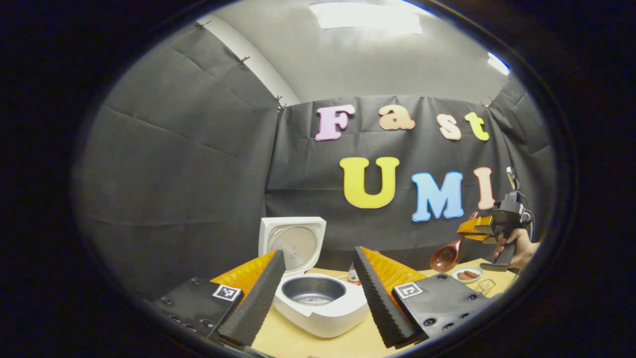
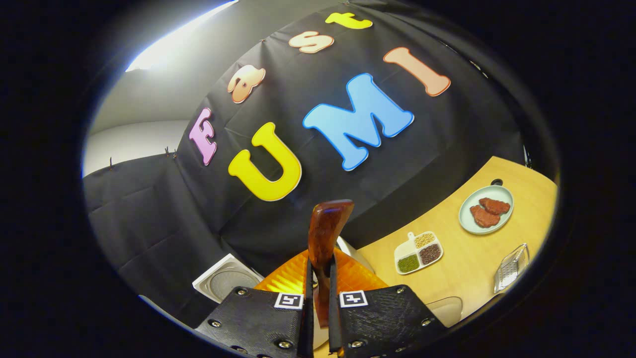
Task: Close the left gripper, press the button to open the rice cooker; take a wooden spoon from the chopstick holder with the right hand, scoop a spoonful of rice and pour it into the rice cooker, then put the wooden spoon back into the chopstick holder.
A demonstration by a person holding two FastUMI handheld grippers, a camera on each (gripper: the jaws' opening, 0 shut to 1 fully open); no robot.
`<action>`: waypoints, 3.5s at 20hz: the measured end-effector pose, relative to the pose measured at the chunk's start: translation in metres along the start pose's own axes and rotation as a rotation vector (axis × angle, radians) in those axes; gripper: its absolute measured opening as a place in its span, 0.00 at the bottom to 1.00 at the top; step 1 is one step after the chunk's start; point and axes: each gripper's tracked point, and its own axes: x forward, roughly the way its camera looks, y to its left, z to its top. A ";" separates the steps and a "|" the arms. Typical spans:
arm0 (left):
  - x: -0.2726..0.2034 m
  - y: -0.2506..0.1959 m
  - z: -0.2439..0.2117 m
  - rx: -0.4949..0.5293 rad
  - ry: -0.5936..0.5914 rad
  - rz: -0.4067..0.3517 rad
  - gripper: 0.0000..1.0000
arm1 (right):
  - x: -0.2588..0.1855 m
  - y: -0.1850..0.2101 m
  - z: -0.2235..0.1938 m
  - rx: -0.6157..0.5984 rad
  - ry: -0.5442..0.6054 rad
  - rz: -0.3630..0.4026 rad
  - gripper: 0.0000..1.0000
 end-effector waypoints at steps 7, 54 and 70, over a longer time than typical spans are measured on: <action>0.008 -0.035 0.012 -0.003 -0.017 -0.047 0.95 | -0.047 -0.079 0.045 -0.102 -0.101 -0.146 0.12; 0.057 -0.123 0.008 0.060 0.019 -0.107 0.96 | -0.159 -0.292 0.026 -0.415 0.027 -0.610 1.00; 0.213 -0.005 0.031 0.144 -0.021 0.170 0.96 | -0.221 -0.184 0.077 -0.629 -0.175 -0.557 0.99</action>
